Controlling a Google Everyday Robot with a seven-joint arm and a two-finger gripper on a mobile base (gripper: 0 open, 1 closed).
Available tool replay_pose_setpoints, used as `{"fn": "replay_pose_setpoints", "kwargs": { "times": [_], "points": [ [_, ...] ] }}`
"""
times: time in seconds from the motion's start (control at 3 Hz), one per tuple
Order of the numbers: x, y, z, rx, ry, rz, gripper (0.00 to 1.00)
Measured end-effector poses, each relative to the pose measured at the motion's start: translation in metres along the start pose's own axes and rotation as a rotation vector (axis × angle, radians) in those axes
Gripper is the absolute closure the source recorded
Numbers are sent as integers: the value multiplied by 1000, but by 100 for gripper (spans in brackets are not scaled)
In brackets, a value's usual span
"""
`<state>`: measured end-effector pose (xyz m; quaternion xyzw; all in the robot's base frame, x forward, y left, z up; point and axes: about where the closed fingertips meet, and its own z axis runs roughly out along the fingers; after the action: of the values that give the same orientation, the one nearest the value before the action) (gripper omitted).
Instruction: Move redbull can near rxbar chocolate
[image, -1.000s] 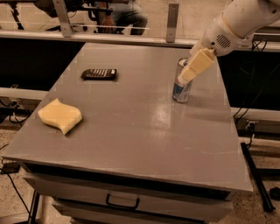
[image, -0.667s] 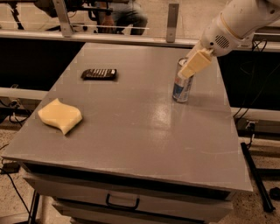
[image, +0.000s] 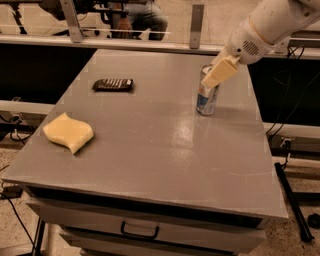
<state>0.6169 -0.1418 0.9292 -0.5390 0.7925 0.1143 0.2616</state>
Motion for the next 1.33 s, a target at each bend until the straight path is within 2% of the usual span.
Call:
{"fn": "replay_pose_setpoints", "kwargs": {
  "times": [0.33,0.67,1.0,1.33],
  "points": [
    [-27,-8,16,-31,-30,-33,100],
    [-70,-24,35,-29,-29,-101,100],
    [-122,-31,61,-23,-24,-193,100],
    [-155,-32,83,-32,-32,-243,100]
  ]
}}
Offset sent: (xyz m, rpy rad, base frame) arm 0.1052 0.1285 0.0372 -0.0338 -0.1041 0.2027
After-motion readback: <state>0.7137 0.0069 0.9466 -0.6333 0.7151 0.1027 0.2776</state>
